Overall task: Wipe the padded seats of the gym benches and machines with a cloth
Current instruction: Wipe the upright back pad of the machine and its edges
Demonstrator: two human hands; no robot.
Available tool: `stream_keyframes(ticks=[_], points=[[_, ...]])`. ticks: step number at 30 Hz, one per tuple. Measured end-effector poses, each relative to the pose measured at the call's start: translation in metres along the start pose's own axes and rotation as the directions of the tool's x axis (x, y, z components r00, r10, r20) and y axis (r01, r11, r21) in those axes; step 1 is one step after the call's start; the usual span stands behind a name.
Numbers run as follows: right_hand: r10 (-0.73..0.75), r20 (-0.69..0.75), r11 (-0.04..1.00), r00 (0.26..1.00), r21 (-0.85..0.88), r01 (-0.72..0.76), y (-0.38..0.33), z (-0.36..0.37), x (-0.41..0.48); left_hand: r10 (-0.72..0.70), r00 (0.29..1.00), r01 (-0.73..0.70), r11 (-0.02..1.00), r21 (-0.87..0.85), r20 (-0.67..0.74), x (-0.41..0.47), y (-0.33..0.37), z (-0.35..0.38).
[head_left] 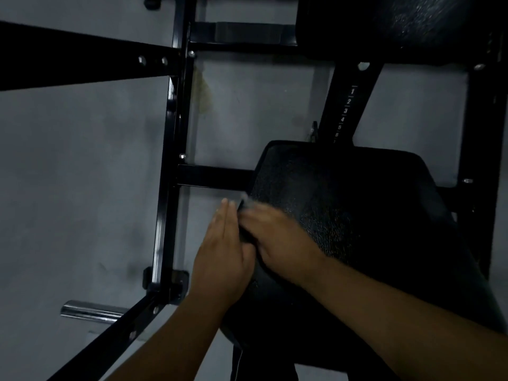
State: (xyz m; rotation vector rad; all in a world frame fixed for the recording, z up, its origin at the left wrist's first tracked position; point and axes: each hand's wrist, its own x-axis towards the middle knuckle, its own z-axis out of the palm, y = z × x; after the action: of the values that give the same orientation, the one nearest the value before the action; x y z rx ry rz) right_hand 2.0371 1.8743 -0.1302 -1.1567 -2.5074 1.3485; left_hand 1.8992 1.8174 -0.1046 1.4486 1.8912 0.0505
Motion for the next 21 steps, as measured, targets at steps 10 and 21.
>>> stream_keyframes(ticks=[10, 21], points=[[0.189, -0.133, 0.981, 0.973, -0.010, -0.192, -0.037, 0.012, -0.039, 0.046, 0.996, -0.046, 0.999, -0.005, 0.080, -0.031, -0.006, -0.012], [0.327, -0.165, 0.941, 0.931, -0.036, -0.337, -0.063, 0.028, -0.075, 0.165, 0.977, -0.183, 0.974, 0.133, 0.134, -0.062, -0.030, -0.020]])
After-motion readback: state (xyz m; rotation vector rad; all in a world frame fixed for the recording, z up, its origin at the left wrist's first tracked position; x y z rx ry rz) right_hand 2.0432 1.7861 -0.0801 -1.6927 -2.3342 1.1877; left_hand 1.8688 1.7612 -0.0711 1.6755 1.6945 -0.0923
